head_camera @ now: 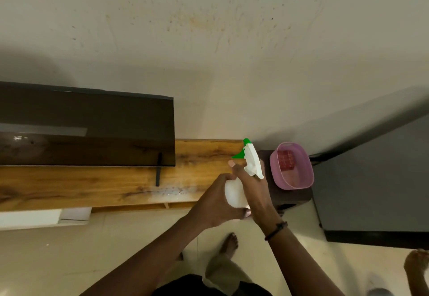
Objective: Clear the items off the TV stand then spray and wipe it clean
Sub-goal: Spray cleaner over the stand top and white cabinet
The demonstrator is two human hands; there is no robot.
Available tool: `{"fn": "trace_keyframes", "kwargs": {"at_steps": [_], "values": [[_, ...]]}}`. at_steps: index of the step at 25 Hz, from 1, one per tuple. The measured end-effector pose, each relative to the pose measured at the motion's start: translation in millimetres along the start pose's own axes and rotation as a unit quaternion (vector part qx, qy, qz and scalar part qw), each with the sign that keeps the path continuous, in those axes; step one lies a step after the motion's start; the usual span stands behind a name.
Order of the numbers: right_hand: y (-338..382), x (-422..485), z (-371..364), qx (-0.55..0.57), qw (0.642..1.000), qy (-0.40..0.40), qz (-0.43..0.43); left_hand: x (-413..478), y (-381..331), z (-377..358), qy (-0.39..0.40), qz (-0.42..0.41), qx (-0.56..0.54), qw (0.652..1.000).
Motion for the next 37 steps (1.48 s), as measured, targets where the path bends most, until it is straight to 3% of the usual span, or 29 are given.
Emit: {"fn": "trace_keyframes", "kwargs": {"at_steps": [3,7,10,12,14,17,25,37], "values": [[-30.5,4.6,14.9,0.070,0.997,0.012,0.012,11.4,27.8,-25.1,0.062,0.021,-0.004,0.998],[-85.4,39.3,42.1,0.089,0.994,0.008,0.063,46.9,95.4,-41.6,0.139,0.063,-0.101,0.983],[-151.6,94.3,61.1,-0.003,0.999,0.001,0.043,105.9,196.3,-8.3,0.014,0.144,0.014,0.989],[-203.1,139.2,70.9,-0.030,0.999,-0.005,0.025,140.9,283.5,19.5,-0.064,0.257,0.129,0.956],[-250.3,182.1,79.5,-0.037,0.999,-0.016,0.003,172.1,358.3,28.5,-0.053,0.329,0.192,0.923],[-293.9,228.1,96.9,-0.043,0.998,-0.047,-0.012,205.9,428.7,18.4,-0.015,0.389,0.153,0.908],[-316.4,282.6,113.9,-0.108,0.989,-0.098,0.009,216.1,458.2,15.5,0.011,0.427,0.126,0.895],[-347.4,248.1,123.3,-0.144,0.982,-0.119,-0.008,215.8,446.0,10.8,0.019,0.418,0.118,0.900]]}}
Point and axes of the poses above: each hand's wrist, its own x-axis towards the middle knuckle, its own z-axis out of the back of the hand, y = z × x, the point moved 9 cm from there along x, towards the middle knuckle, and after that the axes turned 14 degrees about y, right-handed, at the moved point
